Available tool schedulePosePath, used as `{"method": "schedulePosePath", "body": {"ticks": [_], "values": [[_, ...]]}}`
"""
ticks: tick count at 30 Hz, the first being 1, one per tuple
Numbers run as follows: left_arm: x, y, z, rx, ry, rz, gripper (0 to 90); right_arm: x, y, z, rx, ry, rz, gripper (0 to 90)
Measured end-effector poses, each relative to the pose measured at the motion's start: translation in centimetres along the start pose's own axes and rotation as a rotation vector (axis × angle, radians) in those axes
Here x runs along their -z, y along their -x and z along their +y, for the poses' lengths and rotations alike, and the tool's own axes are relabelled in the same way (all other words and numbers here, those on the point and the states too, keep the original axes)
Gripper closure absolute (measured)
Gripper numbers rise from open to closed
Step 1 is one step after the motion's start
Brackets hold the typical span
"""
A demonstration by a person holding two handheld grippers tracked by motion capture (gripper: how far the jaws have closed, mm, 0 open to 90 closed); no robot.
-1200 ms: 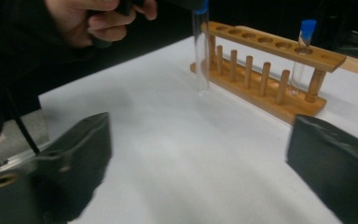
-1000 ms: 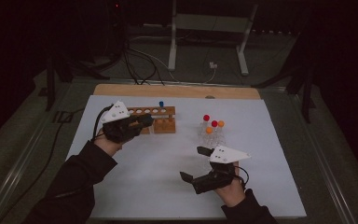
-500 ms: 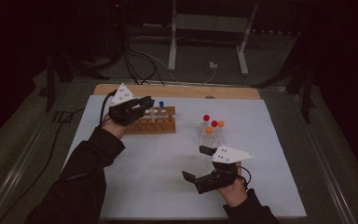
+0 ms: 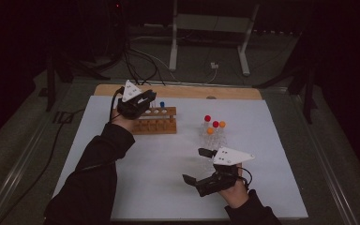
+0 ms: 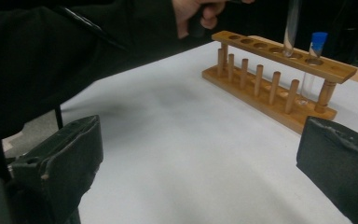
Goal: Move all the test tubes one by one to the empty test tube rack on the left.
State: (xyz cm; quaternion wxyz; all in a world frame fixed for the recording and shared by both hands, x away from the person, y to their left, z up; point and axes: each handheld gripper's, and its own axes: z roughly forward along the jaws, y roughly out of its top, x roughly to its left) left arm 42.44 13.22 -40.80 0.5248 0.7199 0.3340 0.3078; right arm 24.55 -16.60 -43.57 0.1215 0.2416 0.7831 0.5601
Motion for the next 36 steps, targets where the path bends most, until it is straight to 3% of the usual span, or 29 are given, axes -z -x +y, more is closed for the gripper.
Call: {"method": "schedulePosePath", "body": {"ticks": [9, 17, 22, 27, 36], "values": [[-1.5, -0.3, -1.1, 0.018, -0.052, -0.008, 77.6, 0.2, 0.2, 0.0, -0.008, 0.014, 0.008, 0.1], [-2.8, -0.3, -2.4, 0.058, -0.106, -0.024, 77.6, 0.2, 0.3, 0.0, -0.012, 0.020, 0.012, 0.1], [-3.4, -0.1, -3.2, 0.050, -0.138, -0.020, 77.5, 0.2, 0.3, -0.1, -0.011, 0.019, 0.016, 0.1], [-3.9, -0.4, -4.0, 0.070, -0.162, -0.028, 77.5, 0.2, 0.4, -0.1, -0.012, 0.021, 0.013, 0.1], [-4.0, -0.5, -3.9, 0.077, -0.183, -0.038, 77.2, 0.3, 0.4, -0.1, -0.015, 0.022, 0.012, 0.1]]}}
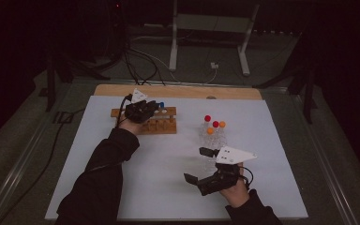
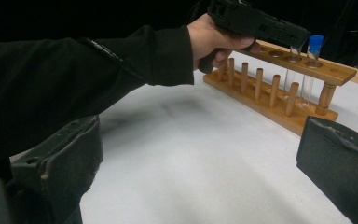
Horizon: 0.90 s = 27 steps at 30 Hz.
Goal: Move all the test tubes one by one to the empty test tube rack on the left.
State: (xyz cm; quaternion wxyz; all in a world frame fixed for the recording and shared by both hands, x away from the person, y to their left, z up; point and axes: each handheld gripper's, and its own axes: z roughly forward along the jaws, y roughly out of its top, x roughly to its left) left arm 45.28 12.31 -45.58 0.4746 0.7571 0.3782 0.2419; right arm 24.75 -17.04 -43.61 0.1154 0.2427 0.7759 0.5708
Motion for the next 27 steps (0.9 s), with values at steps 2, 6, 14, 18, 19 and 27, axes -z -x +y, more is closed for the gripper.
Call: {"method": "schedulePosePath", "body": {"ticks": [2, 6, 14, 18, 19, 27], "values": [[0.0, 0.0, 0.1, 0.008, -0.010, -0.006, 76.7, 0.0, 0.0, 0.0, 0.000, 0.000, -0.001, 0.1], [0.1, 0.1, 0.3, 0.014, -0.030, -0.005, 74.4, 0.0, 0.2, 0.0, -0.003, -0.001, 0.000, 0.1], [3.0, 0.7, 1.4, 0.007, 0.038, -0.011, 46.0, 0.5, 0.6, 0.2, -0.003, 0.013, -0.015, 0.1], [5.0, 1.4, 1.6, 0.009, 0.068, -0.076, 34.2, 1.2, 1.2, 0.5, 0.000, 0.028, -0.050, 0.1], [5.5, 1.6, 1.6, 0.008, 0.075, -0.091, 33.5, 1.5, 1.5, 0.6, -0.002, 0.034, -0.062, 0.1], [9.1, 3.7, 0.9, -0.022, 0.077, -0.246, 5.9, 3.1, 4.1, 0.6, -0.021, 0.046, -0.179, 0.1]]}}
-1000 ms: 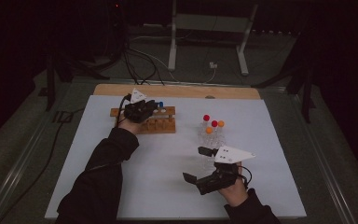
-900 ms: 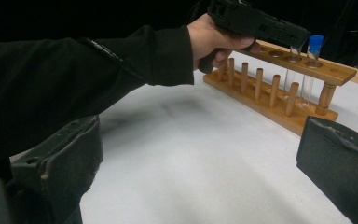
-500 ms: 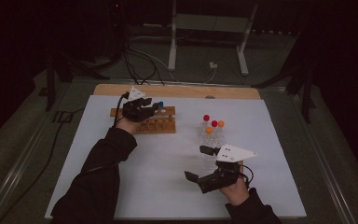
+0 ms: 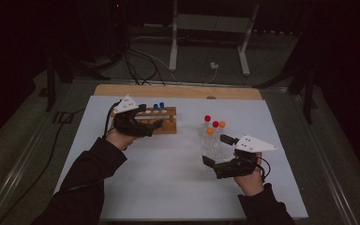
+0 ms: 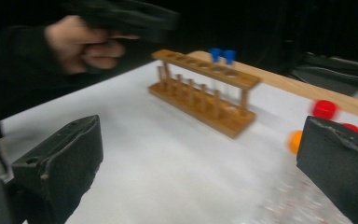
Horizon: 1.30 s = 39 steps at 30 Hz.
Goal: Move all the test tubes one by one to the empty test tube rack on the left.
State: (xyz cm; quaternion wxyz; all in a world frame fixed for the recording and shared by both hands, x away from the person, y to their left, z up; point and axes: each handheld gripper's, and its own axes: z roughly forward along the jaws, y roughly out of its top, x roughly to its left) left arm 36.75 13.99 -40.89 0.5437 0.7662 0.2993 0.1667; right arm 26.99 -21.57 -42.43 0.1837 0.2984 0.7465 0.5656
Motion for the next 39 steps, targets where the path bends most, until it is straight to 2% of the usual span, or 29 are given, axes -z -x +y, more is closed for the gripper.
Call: {"method": "schedulePosePath", "body": {"ticks": [2, 3, 5, 8, 9, 11, 13, 15, 16, 17, 18, 20, 22, 23, 27, 32, 37, 39], "values": [[0.6, 0.5, -0.3, -0.004, 0.007, -0.029, 2.0, 0.1, 0.7, -0.1, -0.009, -0.003, -0.049, 0.1], [1.0, 0.9, -0.4, -0.006, 0.012, -0.028, 2.0, 0.1, 1.1, -0.2, -0.022, -0.001, -0.058, 0.1], [1.6, 1.6, -0.6, -0.020, 0.015, -0.054, 2.0, -0.1, 1.8, -0.4, -0.046, -0.008, -0.074, 0.2], [2.5, 2.6, -1.1, -0.040, 0.015, -0.075, 1.8, -0.6, 2.5, -0.8, -0.039, -0.035, -0.098, 0.2], [2.8, 2.9, -1.3, -0.050, 0.016, -0.070, 1.8, -0.9, 2.7, -1.0, -0.039, -0.050, -0.096, 0.2], [3.2, 3.5, -1.9, -0.057, -0.002, -0.103, 1.8, -1.4, 3.0, -1.2, -0.030, -0.083, -0.107, 0.4], [3.5, 4.0, -2.6, -0.077, -0.020, -0.115, 1.8, -1.8, 3.4, -1.5, -0.035, -0.090, -0.113, 8.1], [3.7, 4.5, -3.4, -0.082, -0.028, -0.123, 1.8, -2.1, 3.6, -1.7, -0.056, -0.095, -0.126, 8.2], [3.8, 4.6, -3.6, -0.086, -0.026, -0.125, 1.8, -2.4, 3.7, -1.8, -0.062, -0.118, -0.141, 8.3], [3.9, 4.8, -4.0, -0.088, -0.026, -0.127, 1.8, -2.6, 3.8, -1.8, -0.066, -0.123, -0.141, 10.0], [4.0, 4.9, -4.4, -0.083, -0.018, -0.134, 1.8, -2.7, 3.8, -1.9, -0.066, -0.126, -0.152, 16.0], [4.2, 5.1, -5.1, -0.076, -0.007, -0.144, 1.8, -3.0, 4.0, -1.9, -0.072, -0.150, -0.164, 19.2], [4.3, 5.3, -5.6, -0.083, -0.009, -0.153, 1.8, -3.4, 4.0, -1.8, -0.074, -0.174, -0.186, 24.7], [4.3, 5.4, -5.8, -0.089, -0.018, -0.153, 1.8, -3.6, 4.0, -1.8, -0.075, -0.182, -0.182, 26.9], [4.5, 5.7, -6.3, -0.090, -0.029, -0.153, 1.8, -4.5, 4.0, -1.9, -0.023, -0.256, -0.223, 41.1], [4.6, 5.8, -6.5, -0.089, -0.028, -0.157, 1.8, -5.5, 4.5, -1.8, -0.036, -0.314, -0.250, 53.5], [4.5, 5.8, -6.6, -0.093, -0.036, -0.149, 1.8, -6.2, 5.2, -1.6, -0.063, -0.340, -0.253, 61.6], [4.4, 5.7, -6.7, -0.090, -0.040, -0.156, 1.8, -6.5, 5.3, -1.6, -0.055, -0.356, -0.254, 62.4]]}}
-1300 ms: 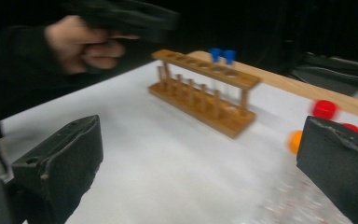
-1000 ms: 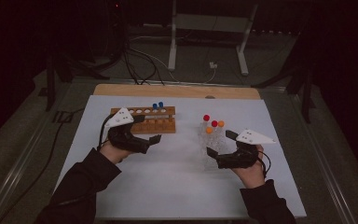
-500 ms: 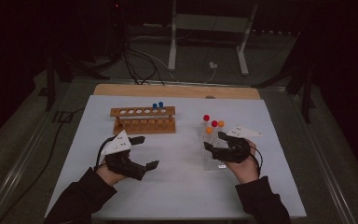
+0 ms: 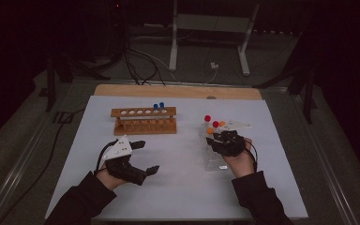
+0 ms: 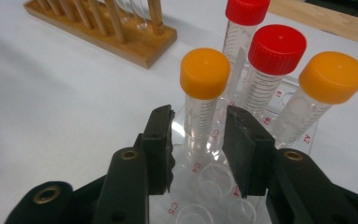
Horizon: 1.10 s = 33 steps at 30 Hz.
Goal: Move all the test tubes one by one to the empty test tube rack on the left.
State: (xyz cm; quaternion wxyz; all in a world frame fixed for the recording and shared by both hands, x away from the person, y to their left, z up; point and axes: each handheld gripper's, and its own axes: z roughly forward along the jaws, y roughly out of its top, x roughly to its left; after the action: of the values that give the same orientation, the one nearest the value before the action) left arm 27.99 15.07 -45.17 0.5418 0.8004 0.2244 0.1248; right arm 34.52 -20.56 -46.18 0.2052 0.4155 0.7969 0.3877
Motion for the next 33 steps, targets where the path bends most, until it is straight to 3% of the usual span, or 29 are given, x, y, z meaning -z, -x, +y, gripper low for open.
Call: {"method": "schedulePosePath", "body": {"ticks": [9, 21, 33], "values": [[-0.3, -0.1, -0.2, -0.010, -0.024, -0.018, 1.8, -0.8, 0.1, 0.3, 0.012, -0.026, -0.003, 73.5], [-0.4, 0.0, -0.3, -0.006, -0.022, -0.019, 1.8, -0.9, -0.2, 0.3, 0.031, -0.030, -0.020, 74.7], [-0.1, -0.1, -0.2, -0.013, -0.018, -0.014, 1.9, 1.0, -0.5, 1.1, 0.051, 0.034, -0.031, 74.9]]}}
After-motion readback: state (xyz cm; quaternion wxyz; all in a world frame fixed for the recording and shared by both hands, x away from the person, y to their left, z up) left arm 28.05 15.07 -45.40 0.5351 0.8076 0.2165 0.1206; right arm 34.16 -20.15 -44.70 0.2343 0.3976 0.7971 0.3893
